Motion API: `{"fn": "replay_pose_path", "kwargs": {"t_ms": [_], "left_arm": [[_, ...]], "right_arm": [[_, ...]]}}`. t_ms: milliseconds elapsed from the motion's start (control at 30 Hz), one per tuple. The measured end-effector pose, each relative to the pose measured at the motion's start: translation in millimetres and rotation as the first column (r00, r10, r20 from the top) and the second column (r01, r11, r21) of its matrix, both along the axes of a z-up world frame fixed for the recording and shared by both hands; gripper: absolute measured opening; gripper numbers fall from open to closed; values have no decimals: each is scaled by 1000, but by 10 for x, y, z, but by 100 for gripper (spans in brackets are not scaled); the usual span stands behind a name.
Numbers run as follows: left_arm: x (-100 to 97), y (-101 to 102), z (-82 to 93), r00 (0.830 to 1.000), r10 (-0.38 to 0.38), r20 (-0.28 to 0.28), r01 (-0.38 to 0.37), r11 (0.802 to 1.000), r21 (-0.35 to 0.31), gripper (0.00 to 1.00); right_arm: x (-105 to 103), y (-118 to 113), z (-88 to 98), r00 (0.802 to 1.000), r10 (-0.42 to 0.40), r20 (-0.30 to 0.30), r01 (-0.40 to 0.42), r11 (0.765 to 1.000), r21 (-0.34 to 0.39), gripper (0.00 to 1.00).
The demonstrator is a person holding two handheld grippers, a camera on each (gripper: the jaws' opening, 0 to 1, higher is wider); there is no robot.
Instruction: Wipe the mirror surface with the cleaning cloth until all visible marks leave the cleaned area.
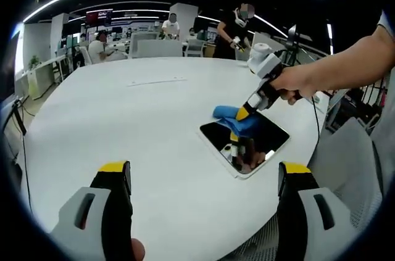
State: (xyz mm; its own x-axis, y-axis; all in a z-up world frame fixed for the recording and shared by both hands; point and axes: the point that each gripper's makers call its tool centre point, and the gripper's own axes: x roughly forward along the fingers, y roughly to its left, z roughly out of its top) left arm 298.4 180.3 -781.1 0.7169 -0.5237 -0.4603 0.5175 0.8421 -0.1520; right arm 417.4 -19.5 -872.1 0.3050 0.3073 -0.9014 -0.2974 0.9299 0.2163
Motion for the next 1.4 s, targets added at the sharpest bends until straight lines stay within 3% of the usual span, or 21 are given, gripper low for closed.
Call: {"fn": "replay_pose_path", "kwargs": {"t_ms": [467,633,767,1033,1400], "left_arm": [[-41,41,2,1000,-3,-4,3,1000,17,98],[-70,16,-51,1000,-19,-17,20,999,30,98],[-37,-30,-9,1000,-22,-8,22,1000,21,98],[-12,-65,22,1000,-21,2,21,1000,15,98],[-13,-70,33,1000,-30,3,30,1000,3,99]], "right_arm": [[-59,-49,8,996,91,7,-91,996,-19,0],[-45,-97,2,996,84,3,-84,996,-9,0],[-42,-97,9,997,75,-4,-75,997,0,0],[12,-351,0,999,35,-4,-35,999,-20,0],[-2,-429,7,1000,9,-14,-9,1000,-17,0]]}}
